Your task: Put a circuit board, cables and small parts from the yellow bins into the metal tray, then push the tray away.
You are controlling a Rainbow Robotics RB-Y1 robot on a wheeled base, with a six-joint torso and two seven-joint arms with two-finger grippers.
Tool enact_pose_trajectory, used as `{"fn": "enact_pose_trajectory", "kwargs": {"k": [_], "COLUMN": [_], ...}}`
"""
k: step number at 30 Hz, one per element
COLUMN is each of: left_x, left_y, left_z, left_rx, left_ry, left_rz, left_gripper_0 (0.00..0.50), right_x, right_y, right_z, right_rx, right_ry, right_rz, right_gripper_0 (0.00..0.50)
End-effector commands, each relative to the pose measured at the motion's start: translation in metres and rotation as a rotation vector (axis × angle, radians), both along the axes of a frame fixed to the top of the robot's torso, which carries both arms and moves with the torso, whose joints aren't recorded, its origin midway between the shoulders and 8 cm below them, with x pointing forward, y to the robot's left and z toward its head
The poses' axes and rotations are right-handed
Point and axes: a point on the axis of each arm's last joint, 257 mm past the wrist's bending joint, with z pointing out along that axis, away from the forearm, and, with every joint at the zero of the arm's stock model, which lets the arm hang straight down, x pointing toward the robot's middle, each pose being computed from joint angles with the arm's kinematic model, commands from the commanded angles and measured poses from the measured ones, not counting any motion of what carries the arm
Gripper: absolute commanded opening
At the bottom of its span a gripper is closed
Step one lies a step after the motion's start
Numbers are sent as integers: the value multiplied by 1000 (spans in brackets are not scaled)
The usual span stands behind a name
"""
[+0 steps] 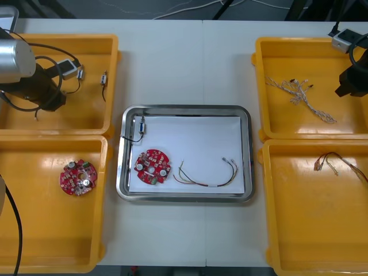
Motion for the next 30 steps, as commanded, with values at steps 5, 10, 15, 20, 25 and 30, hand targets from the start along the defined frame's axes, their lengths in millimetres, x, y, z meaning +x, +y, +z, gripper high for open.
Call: {"fn": "enact_pose_trajectory", "kwargs": {"k": [5,10,15,20,25,30], "left_x": [-3,-6,-13,-17,-26,-33], "left_y": [3,2,4,2,1,-2], "left_z": [17,24,36,48,66,80], "left_rx": [34,12,-22,-64,-113,-166], "left_ry": [-12,-8,10,32,58,76], "left_rz": [-76,-63,-26,15,69,127], "left_gripper_0": [0,0,0,0,0,0], "right_x": [28,34,36,37,42,44], "right_y": [1,12,15,17,18,19], "right_z": [-32,-54,-70,-88,-103,-111], "right_rx": [-54,-43,-41,-28,-7,6], "right_ry": [-41,-31,-16,-7,-11,-15], "right_rz": [40,50,56,53,39,33], "right_gripper_0": [500,500,500,500,500,500]}}
